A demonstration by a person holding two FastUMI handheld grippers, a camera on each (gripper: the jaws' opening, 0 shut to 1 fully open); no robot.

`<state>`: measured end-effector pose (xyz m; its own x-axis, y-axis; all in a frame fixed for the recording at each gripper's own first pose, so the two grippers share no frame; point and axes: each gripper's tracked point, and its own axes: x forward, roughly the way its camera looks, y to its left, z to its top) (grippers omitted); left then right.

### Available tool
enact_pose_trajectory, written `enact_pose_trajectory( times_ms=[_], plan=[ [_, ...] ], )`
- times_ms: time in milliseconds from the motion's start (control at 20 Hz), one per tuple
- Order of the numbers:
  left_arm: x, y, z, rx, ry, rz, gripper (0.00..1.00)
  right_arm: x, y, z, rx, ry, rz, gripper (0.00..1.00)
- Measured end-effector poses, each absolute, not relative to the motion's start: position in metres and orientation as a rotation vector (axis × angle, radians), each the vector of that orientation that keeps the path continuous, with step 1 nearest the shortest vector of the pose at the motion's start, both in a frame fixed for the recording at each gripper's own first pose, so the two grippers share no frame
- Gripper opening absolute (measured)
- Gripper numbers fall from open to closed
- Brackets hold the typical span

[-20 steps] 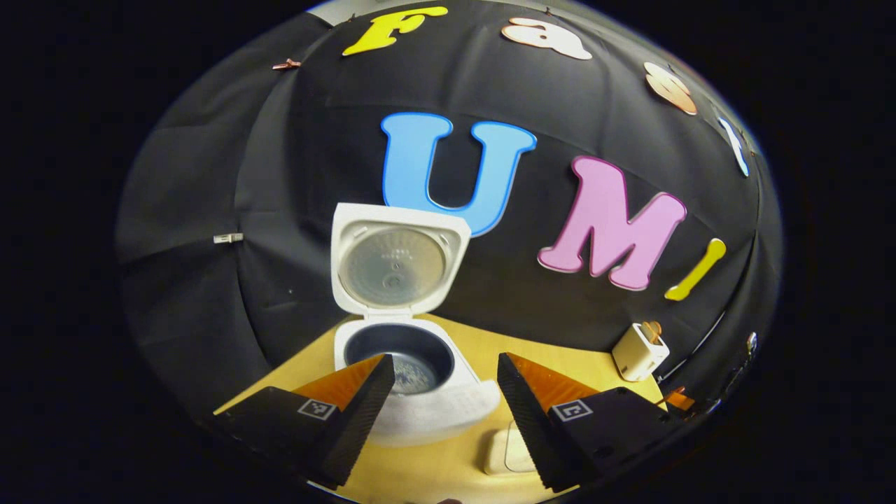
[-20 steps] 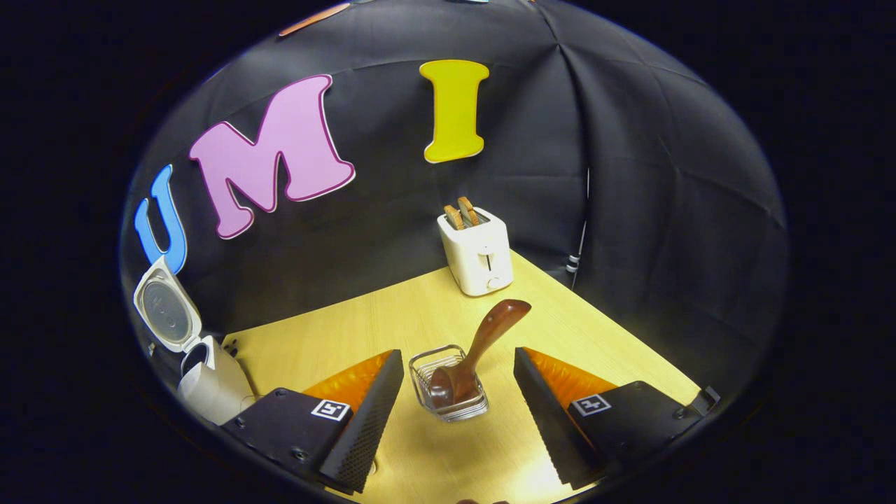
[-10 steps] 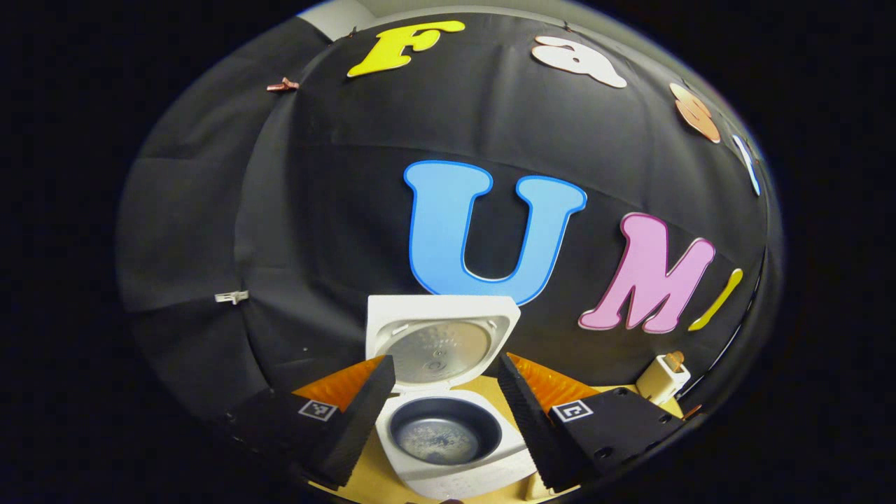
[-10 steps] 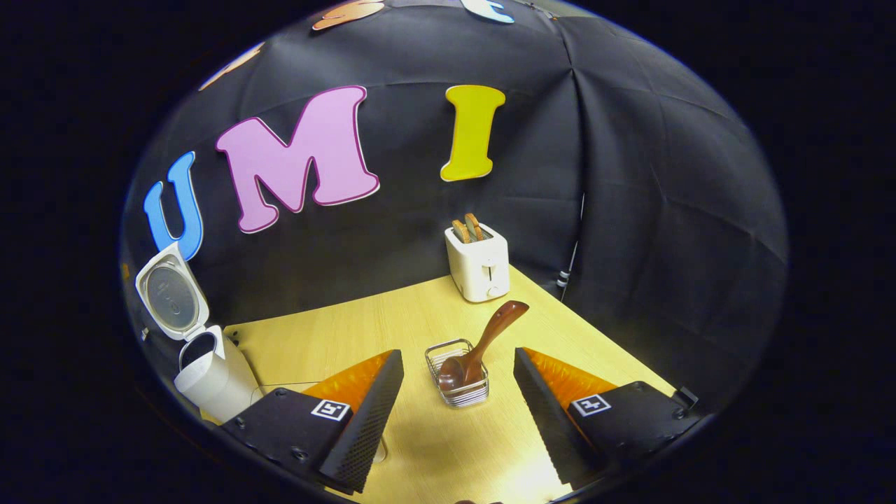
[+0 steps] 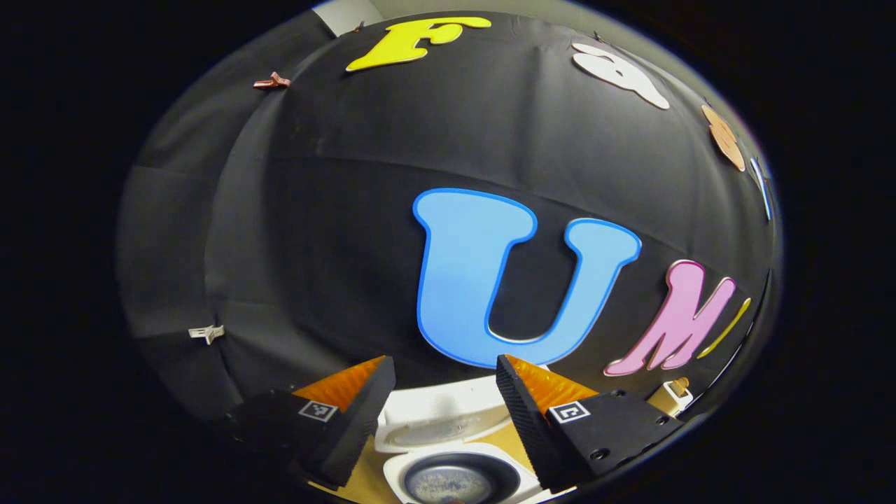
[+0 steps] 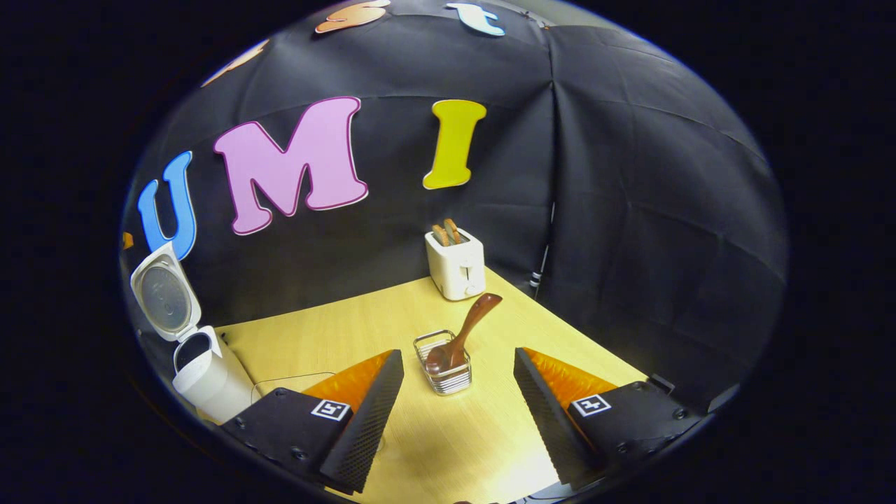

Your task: Close the left gripper, press the button to open the rice cooker; take a wooden spoon from the chopstick holder with the right hand, scoop a spoonful of rice and pour it into the rice cooker, then put the wooden spoon back into the chopstick holder.

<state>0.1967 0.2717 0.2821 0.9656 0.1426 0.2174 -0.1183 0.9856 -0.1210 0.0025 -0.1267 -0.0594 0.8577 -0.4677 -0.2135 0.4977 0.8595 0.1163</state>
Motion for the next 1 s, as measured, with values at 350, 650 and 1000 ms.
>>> enact_pose_trajectory(
  times_ms=[350,650,1000],
  plan=[
    [0.282,0.301,0.267,-0.086,-0.127,0.097,0.94,-0.01,-0.103,-0.061,0.162,0.189,-0.551,0.98],
    [0.305,0.281,0.227,-0.1,0.028,0.082,0.96,-0.014,-0.097,-0.063,0.158,0.19,-0.556,0.99],
    [0.26,0.241,0.187,-0.211,0.19,0.026,0.97,-0.003,-0.094,-0.073,0.167,0.213,-0.497,0.99]
  ],
)
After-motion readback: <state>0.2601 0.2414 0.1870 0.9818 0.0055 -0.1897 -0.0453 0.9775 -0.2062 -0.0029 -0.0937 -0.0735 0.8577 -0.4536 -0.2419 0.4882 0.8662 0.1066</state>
